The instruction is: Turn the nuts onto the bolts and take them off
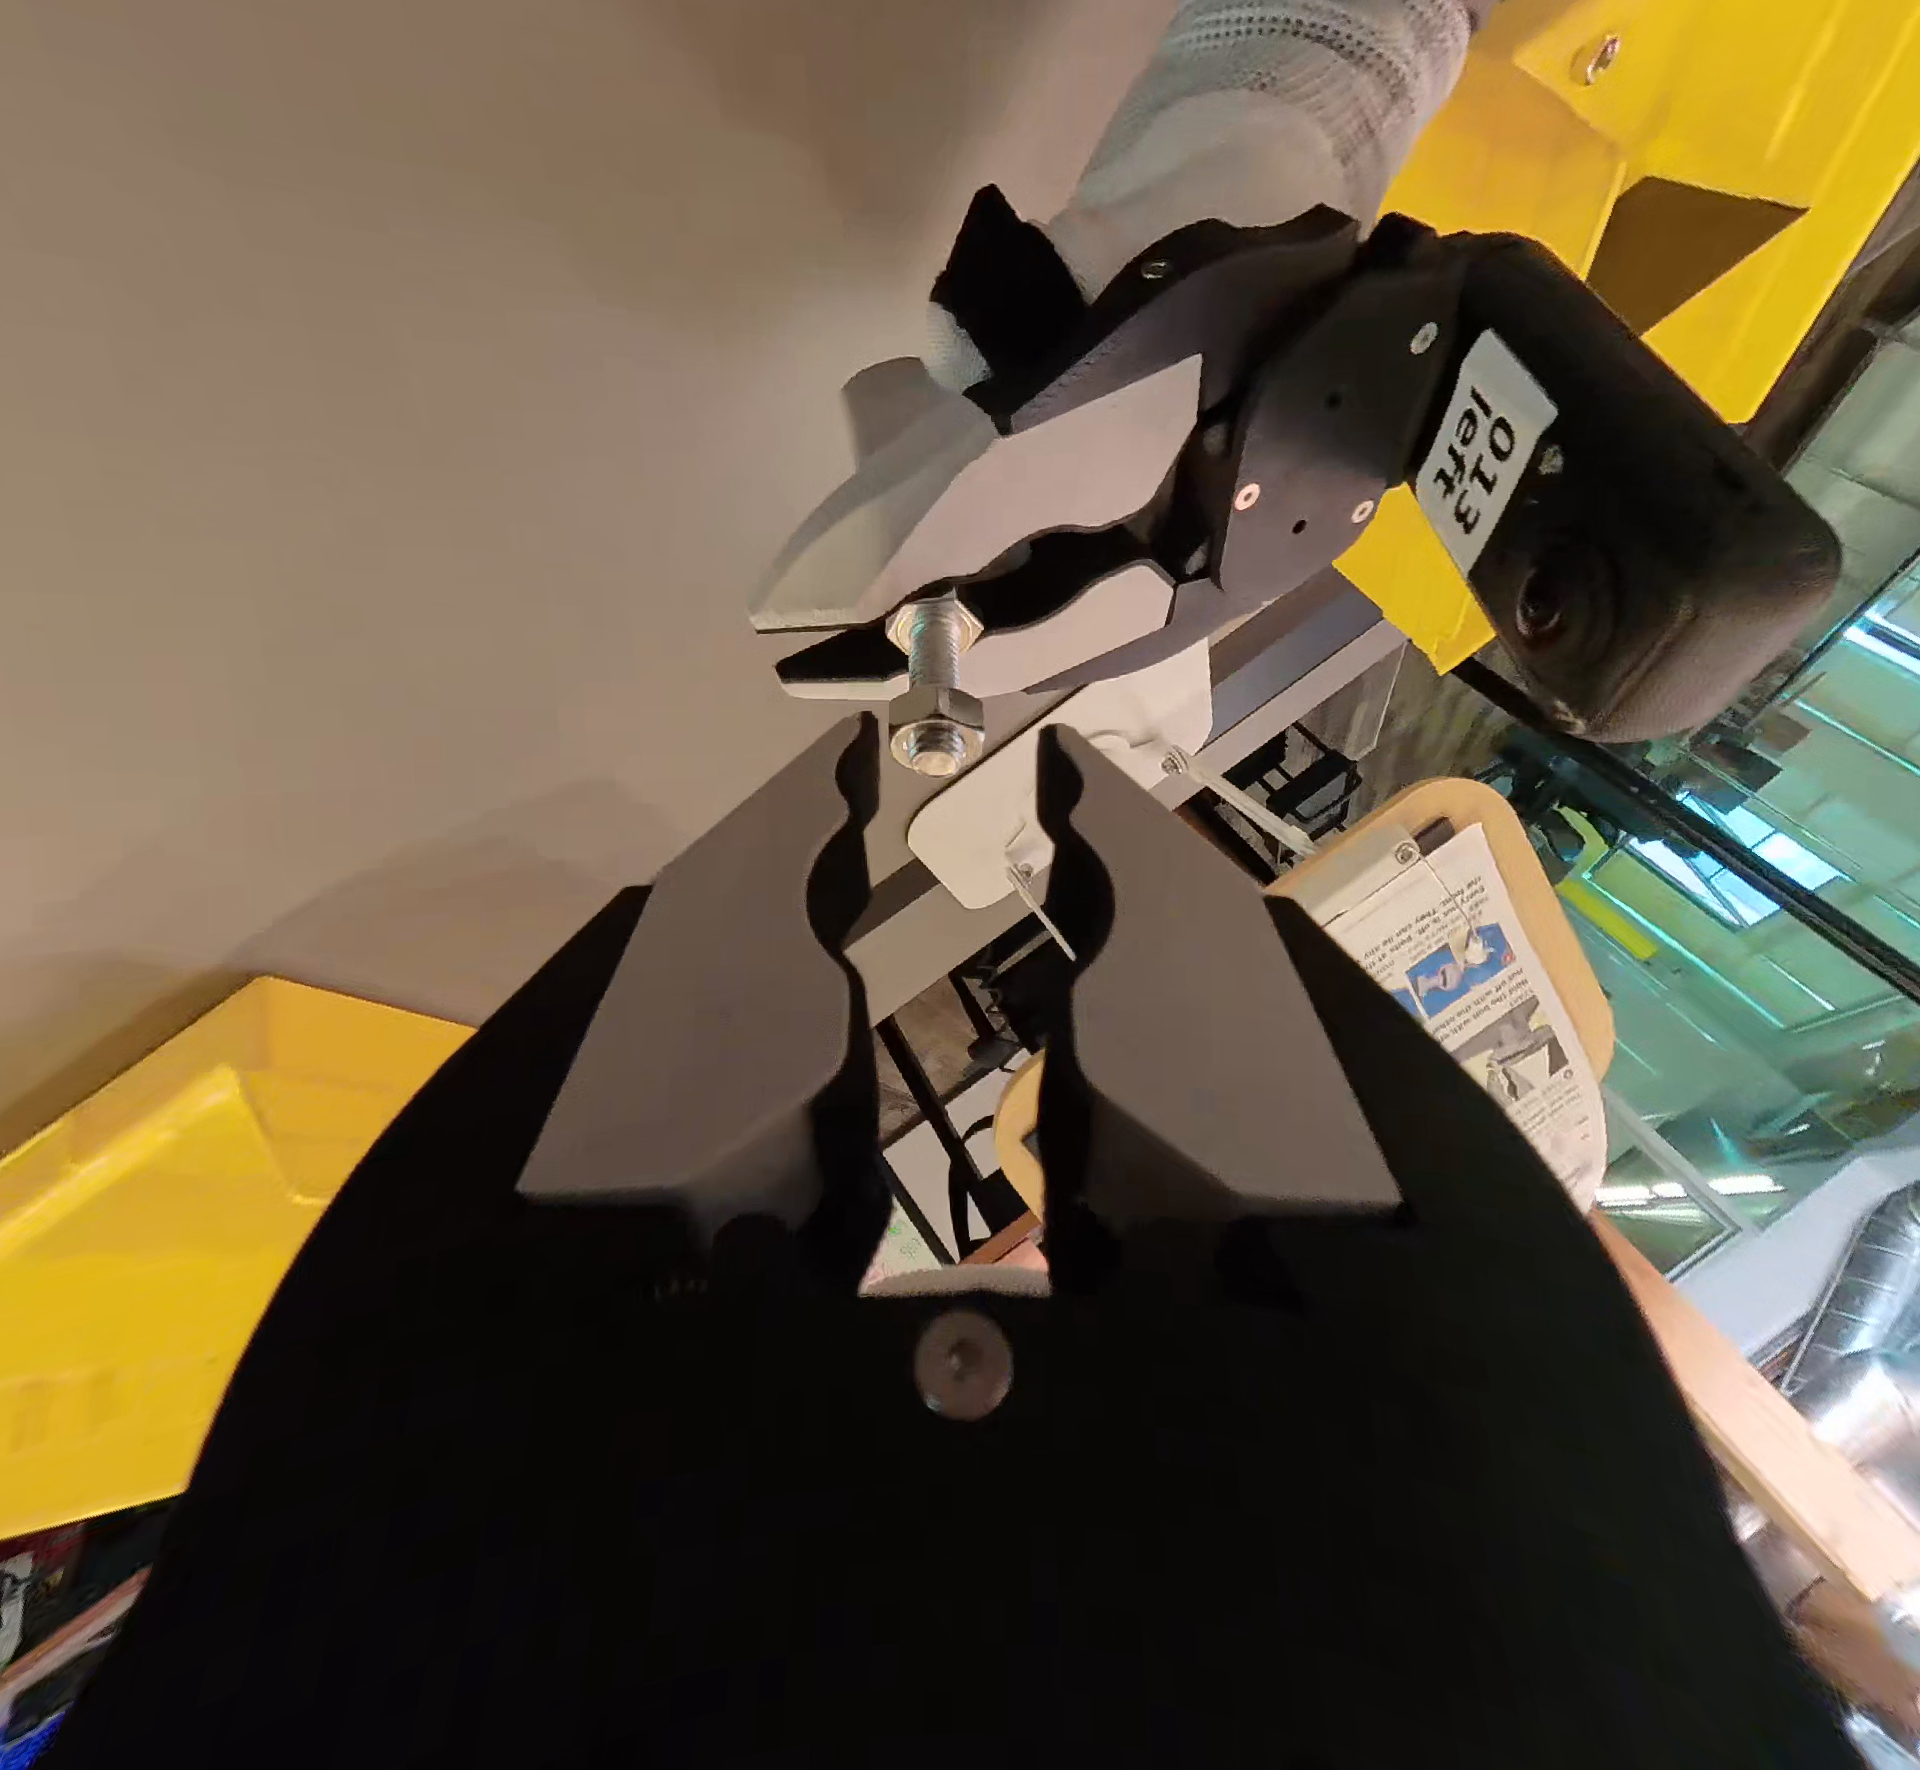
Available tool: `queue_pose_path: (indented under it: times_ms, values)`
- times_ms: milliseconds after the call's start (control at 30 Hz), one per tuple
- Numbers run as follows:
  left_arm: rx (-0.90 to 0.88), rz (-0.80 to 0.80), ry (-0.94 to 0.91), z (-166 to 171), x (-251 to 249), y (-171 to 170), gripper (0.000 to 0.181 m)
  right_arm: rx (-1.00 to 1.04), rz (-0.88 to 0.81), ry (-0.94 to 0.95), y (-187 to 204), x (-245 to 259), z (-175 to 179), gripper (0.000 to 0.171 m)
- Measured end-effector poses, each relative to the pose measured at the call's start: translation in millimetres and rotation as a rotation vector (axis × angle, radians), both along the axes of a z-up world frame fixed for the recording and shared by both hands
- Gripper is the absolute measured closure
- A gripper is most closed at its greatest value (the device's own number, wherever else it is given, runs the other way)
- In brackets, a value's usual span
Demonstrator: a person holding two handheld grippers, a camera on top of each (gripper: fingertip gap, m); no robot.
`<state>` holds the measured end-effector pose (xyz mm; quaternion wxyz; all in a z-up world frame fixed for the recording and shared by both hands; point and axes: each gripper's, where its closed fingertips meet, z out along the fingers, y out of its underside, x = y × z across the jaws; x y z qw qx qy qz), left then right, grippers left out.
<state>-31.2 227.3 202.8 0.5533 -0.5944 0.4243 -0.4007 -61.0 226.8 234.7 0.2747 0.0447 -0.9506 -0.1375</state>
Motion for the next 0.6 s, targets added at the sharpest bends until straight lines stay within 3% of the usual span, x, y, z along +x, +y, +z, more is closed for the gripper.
queue_pose_path:
  times_ms: [133, 200, 333, 467, 533, 600]
  values:
    - [0.005, 0.018, 0.002, -0.1, -2.0, 2.9, 0.168, -0.001, -0.023, -0.013, 1.1, 1.4, -3.1, 0.155]
    - [0.012, 0.038, 0.015, -1.9, -2.7, 5.7, 0.168, -0.059, -0.130, -0.007, 4.0, 2.0, -5.0, 0.155]
    - [0.027, 0.089, 0.035, -4.0, -5.5, 12.9, 0.168, -0.390, -0.614, -0.025, 8.4, 5.6, -10.0, 0.156]
    - [0.047, 0.120, 0.031, -0.7, -7.4, 16.0, 0.168, -1.030, -1.308, -0.061, 2.9, 3.2, -6.8, 0.155]
    - [0.047, 0.134, 0.035, -0.7, -8.8, 18.5, 0.168, -1.170, -1.417, -0.045, 5.7, 3.6, -7.1, 0.155]
    - [0.049, 0.132, 0.059, -6.1, -7.0, 18.3, 0.168, -1.147, -1.405, -0.006, 5.6, 5.0, -11.7, 0.155]
